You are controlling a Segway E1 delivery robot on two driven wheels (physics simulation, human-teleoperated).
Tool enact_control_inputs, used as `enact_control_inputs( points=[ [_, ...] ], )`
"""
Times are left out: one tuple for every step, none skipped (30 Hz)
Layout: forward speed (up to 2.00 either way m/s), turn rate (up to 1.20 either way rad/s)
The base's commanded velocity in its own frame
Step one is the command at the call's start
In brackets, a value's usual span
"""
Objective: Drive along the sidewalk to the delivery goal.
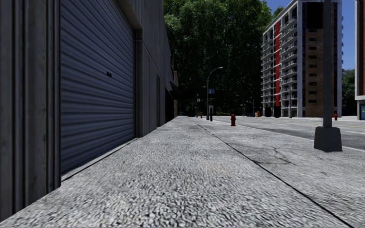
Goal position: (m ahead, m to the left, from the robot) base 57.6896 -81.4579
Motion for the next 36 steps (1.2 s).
enact_control_inputs(
  points=[
    [2.0, 0.0],
    [2.0, 0.0],
    [2.0, 0.0],
    [2.0, 0.0],
    [2.0, 0.0],
    [2.0, 0.0],
    [2.0, 0.0],
    [2.0, 0.0],
    [2.0, 0.0],
    [2.0, 0.0],
    [2.0, 0.0],
    [2.0, 0.0],
    [2.0, 0.0],
    [2.0, 0.0],
    [2.0, 0.0],
    [2.0, 0.0],
    [2.0, 0.0],
    [2.0, 0.0],
    [2.0, 0.0],
    [2.0, 0.0],
    [2.0, 0.0],
    [2.0, 0.0],
    [2.0, 0.0],
    [2.0, 0.0],
    [2.0, 0.0],
    [2.0, 0.0],
    [2.0, 0.0],
    [2.0, 0.0],
    [2.0, 0.0],
    [2.0, 0.0],
    [2.0, 0.0],
    [2.0, 0.0],
    [2.0, 0.0],
    [2.0, 0.0],
    [2.0, 0.0],
    [2.0, 0.0]
  ],
)
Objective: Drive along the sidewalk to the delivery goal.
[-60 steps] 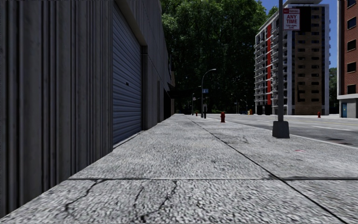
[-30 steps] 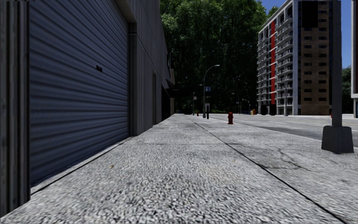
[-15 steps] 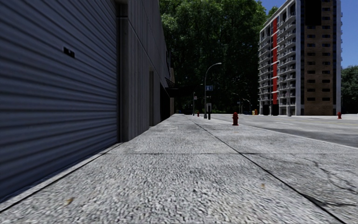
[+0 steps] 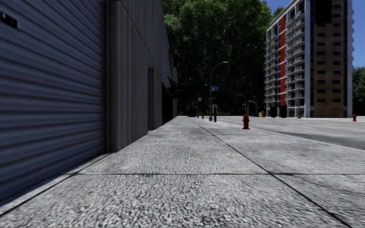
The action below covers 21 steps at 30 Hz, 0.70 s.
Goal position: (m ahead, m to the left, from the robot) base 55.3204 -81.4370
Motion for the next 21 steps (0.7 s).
enact_control_inputs(
  points=[
    [2.0, 0.0],
    [2.0, 0.0],
    [2.0, 0.0],
    [2.0, 0.0],
    [2.0, 0.0],
    [2.0, 0.0],
    [2.0, 0.0],
    [2.0, 0.0],
    [2.0, 0.0],
    [2.0, 0.0],
    [2.0, 0.0],
    [2.0, 0.0],
    [2.0, 0.0],
    [2.0, 0.0],
    [2.0, 0.0],
    [2.0, 0.0],
    [2.0, 0.0],
    [2.0, 0.0],
    [2.0, 0.0],
    [2.0, 0.0],
    [2.0, 0.0]
  ],
)
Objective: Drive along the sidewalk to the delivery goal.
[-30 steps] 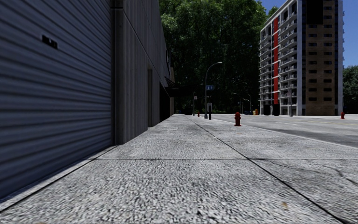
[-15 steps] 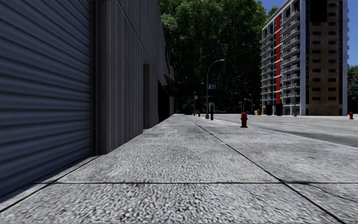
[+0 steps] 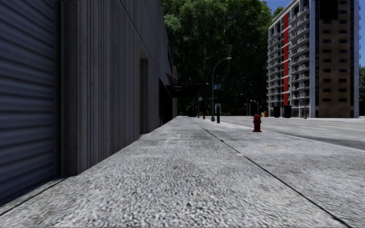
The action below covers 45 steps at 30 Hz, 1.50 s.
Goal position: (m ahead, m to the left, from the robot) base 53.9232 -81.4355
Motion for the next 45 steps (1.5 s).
enact_control_inputs(
  points=[
    [2.0, 0.0],
    [2.0, 0.0],
    [2.0, 0.0],
    [2.0, 0.0],
    [2.0, 0.0],
    [2.0, 0.0],
    [2.0, 0.0],
    [2.0, 0.0],
    [2.0, 0.0],
    [2.0, 0.0],
    [2.0, 0.0],
    [2.0, 0.0],
    [2.0, 0.0],
    [2.0, 0.0],
    [2.0, 0.0],
    [2.0, 0.0],
    [2.0, 0.0],
    [2.0, 0.0],
    [2.0, 0.0],
    [2.0, 0.0],
    [2.0, 0.0],
    [2.0, 0.0],
    [2.0, 0.0],
    [2.0, 0.0],
    [2.0, 0.0],
    [2.0, 0.0],
    [2.0, 0.0],
    [2.0, 0.0],
    [2.0, 0.0],
    [2.0, 0.0],
    [2.0, 0.0],
    [2.0, 0.0],
    [2.0, 0.0],
    [2.0, 0.0],
    [2.0, 0.0],
    [2.0, 0.0],
    [2.0, 0.0],
    [2.0, 0.0],
    [2.0, 0.0],
    [2.0, 0.0],
    [2.0, 0.0],
    [2.0, 0.0],
    [2.0, 0.0],
    [2.0, 0.0],
    [2.0, 0.0]
  ],
)
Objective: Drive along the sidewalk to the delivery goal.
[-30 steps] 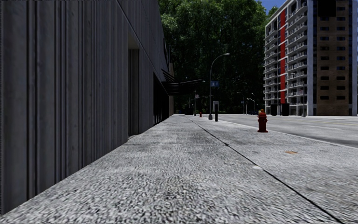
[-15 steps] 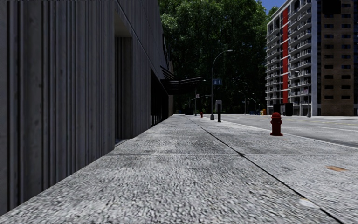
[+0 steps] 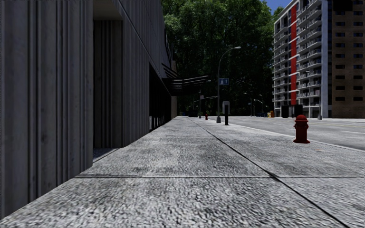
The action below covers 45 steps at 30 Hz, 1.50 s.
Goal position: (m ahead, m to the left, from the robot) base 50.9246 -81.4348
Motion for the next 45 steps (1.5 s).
enact_control_inputs(
  points=[
    [2.0, 0.0],
    [2.0, 0.0],
    [2.0, 0.0],
    [2.0, 0.0],
    [2.0, 0.0],
    [2.0, 0.0],
    [2.0, 0.0],
    [2.0, 0.0],
    [2.0, 0.0],
    [2.0, 0.0],
    [2.0, 0.0],
    [2.0, 0.0],
    [2.0, 0.0],
    [2.0, 0.0],
    [2.0, 0.0],
    [2.0, 0.0],
    [2.0, 0.0],
    [2.0, 0.0],
    [2.0, 0.0],
    [2.0, 0.0],
    [2.0, 0.0],
    [2.0, 0.0],
    [2.0, 0.0],
    [2.0, 0.0],
    [2.0, 0.0],
    [2.0, 0.0],
    [2.0, 0.0],
    [2.0, 0.0],
    [2.0, 0.0],
    [2.0, 0.0],
    [2.0, 0.0],
    [2.0, 0.0],
    [2.0, 0.0],
    [2.0, 0.0],
    [2.0, 0.0],
    [2.0, 0.0],
    [2.0, 0.0],
    [2.0, 0.0],
    [2.0, 0.0],
    [2.0, 0.0],
    [2.0, 0.0],
    [2.0, 0.0],
    [2.0, 0.0],
    [2.0, 0.0],
    [2.0, 0.0]
  ],
)
